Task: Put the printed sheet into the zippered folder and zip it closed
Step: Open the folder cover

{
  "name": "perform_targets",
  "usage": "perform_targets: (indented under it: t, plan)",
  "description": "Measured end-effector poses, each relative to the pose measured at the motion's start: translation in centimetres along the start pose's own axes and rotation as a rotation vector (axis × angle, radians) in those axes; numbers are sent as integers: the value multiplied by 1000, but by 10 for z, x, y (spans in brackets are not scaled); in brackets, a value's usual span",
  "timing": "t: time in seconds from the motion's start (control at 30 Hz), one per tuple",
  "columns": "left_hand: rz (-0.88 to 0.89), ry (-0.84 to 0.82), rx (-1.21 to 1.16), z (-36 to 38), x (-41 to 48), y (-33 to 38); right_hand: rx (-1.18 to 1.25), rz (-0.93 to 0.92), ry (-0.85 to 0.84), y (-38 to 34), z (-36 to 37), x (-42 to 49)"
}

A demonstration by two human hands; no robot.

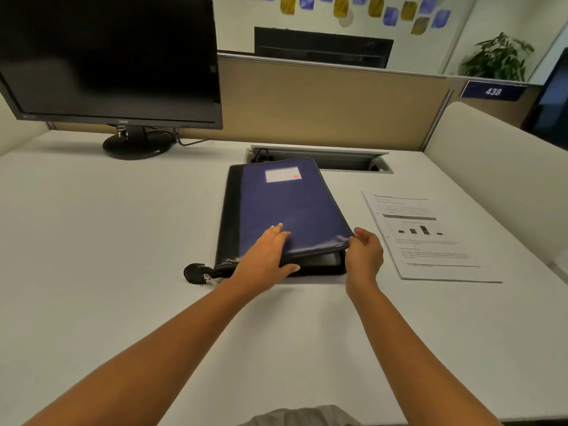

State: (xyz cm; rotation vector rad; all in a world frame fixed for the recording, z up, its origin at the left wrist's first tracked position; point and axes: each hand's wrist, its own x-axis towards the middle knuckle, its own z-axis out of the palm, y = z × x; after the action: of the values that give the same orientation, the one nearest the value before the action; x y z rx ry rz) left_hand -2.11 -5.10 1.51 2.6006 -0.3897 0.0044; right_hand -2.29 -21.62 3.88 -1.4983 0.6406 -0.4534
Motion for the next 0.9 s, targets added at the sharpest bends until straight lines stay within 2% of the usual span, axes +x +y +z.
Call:
perform_targets:
  t: [0.1, 0.17, 0.3, 0.37, 0.43, 0.53, 0.7, 0.9]
  plan:
    - [10, 67, -45, -6, 7, 12, 119, -119, -28, -18, 9, -9]
    - [19, 173, -76, -13, 11, 20, 174, -206, -88, -31, 15, -17]
    - [75, 458, -54, -43, 16, 27, 235, -389, -311, -52, 24, -32]
    - [124, 530, -52, -55, 16, 24, 251, -448, -443, -58, 29, -35]
    - [160, 591, -85, -65, 12, 17, 204, -468, -505, -56, 34, -35]
    - [148, 699, -198, -81, 1, 6, -60, -423, -534, -33, 40, -26]
    - [-61, 946, -411, -109, -14, -28, -660, -461, -624, 21, 40, -1]
    - [-329, 1134, -558, -133, -29, -84, -1015, -534, -661, 59, 29, 19]
